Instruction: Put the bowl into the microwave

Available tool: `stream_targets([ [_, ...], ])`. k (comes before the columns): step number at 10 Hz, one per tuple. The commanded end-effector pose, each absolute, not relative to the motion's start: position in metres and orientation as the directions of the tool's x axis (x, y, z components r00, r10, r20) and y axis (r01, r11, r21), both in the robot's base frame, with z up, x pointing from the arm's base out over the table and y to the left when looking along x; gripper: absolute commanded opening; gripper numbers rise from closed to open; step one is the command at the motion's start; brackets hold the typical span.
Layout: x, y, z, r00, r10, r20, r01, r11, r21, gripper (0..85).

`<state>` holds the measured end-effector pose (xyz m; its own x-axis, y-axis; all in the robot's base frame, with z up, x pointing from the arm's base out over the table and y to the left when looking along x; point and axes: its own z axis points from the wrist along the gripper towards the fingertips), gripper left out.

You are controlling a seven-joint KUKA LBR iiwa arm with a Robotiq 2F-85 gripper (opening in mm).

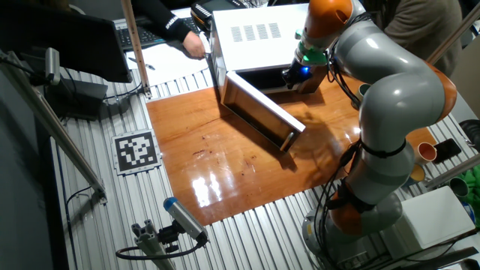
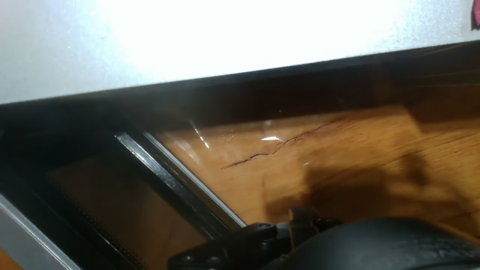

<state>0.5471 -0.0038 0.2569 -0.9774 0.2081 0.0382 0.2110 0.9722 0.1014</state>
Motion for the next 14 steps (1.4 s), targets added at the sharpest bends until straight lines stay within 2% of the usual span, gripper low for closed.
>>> stream_targets([
  [1,0.5471,-0.0037,0.2569,-0.977,0.210,0.044,0.214,0.971,0.103,0.0],
  [7,0.5471,-0.0037,0.2569,-0.974,0.215,0.067,0.221,0.970,0.104,0.0],
  [14,0.5471,-0.0037,0.2569,-0.978,0.200,0.055,0.205,0.974,0.098,0.0],
])
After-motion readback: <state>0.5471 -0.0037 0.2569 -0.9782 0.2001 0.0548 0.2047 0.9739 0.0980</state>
